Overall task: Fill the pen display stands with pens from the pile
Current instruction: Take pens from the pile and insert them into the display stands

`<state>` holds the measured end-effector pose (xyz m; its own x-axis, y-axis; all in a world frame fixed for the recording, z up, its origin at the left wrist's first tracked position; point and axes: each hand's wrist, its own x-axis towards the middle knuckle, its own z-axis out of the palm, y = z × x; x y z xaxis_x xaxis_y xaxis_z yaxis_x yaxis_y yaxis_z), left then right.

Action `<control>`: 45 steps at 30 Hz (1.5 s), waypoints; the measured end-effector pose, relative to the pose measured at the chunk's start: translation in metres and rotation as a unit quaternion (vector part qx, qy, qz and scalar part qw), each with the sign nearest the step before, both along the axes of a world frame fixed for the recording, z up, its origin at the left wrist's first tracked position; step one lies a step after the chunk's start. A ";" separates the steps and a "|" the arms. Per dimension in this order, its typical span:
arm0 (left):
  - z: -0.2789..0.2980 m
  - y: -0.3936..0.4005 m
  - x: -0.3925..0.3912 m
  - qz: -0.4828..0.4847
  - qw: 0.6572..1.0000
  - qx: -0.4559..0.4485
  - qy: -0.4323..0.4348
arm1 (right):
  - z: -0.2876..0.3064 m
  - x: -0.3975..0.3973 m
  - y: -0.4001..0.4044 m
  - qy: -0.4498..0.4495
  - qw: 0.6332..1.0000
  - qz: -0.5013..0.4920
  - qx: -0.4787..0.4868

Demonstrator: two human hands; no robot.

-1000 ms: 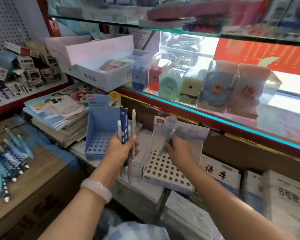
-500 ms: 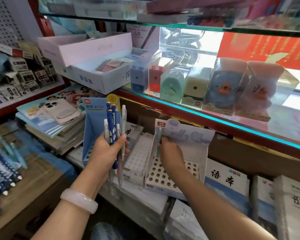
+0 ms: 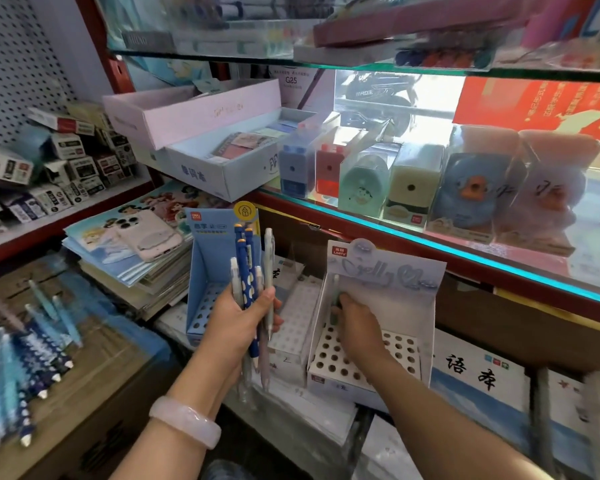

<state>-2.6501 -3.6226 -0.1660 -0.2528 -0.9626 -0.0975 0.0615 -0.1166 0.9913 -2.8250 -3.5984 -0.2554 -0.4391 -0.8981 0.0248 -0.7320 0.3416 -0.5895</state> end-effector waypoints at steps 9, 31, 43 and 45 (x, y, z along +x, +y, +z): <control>-0.004 0.000 -0.004 -0.021 0.996 0.074 0.042 | 0.014 -0.001 0.019 -0.039 0.998 -0.033 -0.026; -0.013 0.000 -0.010 0.049 0.995 0.078 -0.045 | 0.074 -0.033 0.058 -0.147 0.978 -0.012 -0.148; -0.015 -0.004 -0.019 0.028 0.997 0.071 -0.008 | 0.017 -0.031 0.036 -0.080 0.994 -0.048 -0.059; -0.016 -0.004 -0.018 0.020 0.997 0.073 -0.010 | 0.014 -0.028 0.034 -0.055 0.997 -0.032 -0.050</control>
<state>-2.6685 -3.6268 -0.1819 -0.2119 -0.9469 -0.2417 0.0501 -0.2575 0.9650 -2.8526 -3.5648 -0.2416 -0.4997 -0.8641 0.0608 -0.6399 0.3209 -0.6983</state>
